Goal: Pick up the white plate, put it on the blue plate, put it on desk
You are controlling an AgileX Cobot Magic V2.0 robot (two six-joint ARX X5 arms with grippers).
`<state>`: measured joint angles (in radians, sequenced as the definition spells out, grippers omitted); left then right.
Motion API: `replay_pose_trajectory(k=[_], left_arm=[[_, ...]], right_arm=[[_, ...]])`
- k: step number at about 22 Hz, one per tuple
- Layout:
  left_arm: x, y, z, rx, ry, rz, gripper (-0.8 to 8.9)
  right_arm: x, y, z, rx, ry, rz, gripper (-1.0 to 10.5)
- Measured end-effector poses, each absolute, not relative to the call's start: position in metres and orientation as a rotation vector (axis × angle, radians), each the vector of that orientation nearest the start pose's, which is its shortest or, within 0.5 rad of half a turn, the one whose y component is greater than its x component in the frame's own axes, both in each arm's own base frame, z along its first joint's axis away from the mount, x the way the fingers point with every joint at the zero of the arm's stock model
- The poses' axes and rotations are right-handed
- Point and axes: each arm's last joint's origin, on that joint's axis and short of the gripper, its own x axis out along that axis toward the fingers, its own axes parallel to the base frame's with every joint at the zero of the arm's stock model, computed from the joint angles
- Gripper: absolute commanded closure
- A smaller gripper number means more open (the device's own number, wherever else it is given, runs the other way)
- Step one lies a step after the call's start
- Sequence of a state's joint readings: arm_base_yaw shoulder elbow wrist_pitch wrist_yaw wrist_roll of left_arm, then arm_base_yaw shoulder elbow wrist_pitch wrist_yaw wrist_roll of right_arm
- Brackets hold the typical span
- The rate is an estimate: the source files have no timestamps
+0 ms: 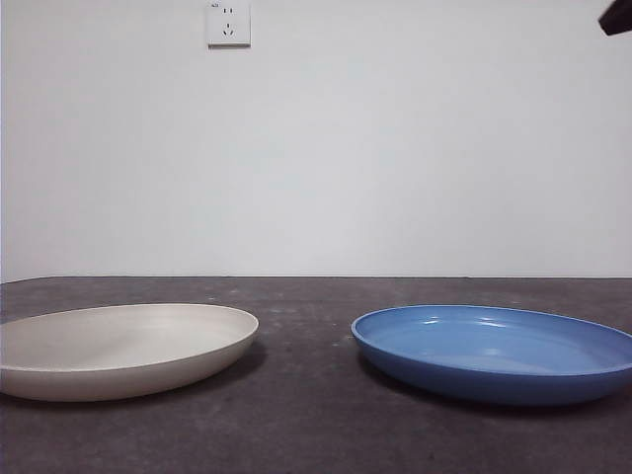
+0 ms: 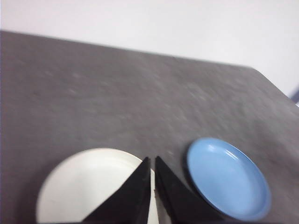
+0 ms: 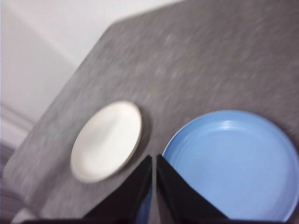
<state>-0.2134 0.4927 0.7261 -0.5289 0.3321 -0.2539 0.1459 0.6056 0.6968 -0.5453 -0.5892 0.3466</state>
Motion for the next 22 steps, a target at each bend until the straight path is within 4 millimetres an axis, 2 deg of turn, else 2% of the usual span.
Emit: replay_pose_trajectory(k=[9,14,16,19,20,22], left_arm=[[0.091,-0.036,0.318,-0.288,0.379,-0.744,7.83],[0.089,-0.036,0.319,-0.288,0.371,-0.756,7.71],[0.088,-0.036,0.319,-0.288,0.369,-0.756,6.77],[0.088,-0.036,0.319,-0.288,0.369,-0.757,3.98],[0.088,-0.036,0.319,-0.288,0.369,-0.757,3.1],[0.088,-0.036,0.319,-0.288,0.369,-0.757,2.28]], right_arm=[[0.108,0.037,0.307,0.38,0.594,0.795,9.3],[0.099,0.036,0.308,0.368,0.59,0.8,9.1],[0.098,0.035,0.308,0.355,0.581,0.797,7.5],[0.098,0.035,0.307,0.348,0.584,0.78,4.2],[0.097,0.035,0.307,0.347,0.587,0.773,3.6],[0.098,0.035,0.307,0.346,0.588,0.769,3.3]])
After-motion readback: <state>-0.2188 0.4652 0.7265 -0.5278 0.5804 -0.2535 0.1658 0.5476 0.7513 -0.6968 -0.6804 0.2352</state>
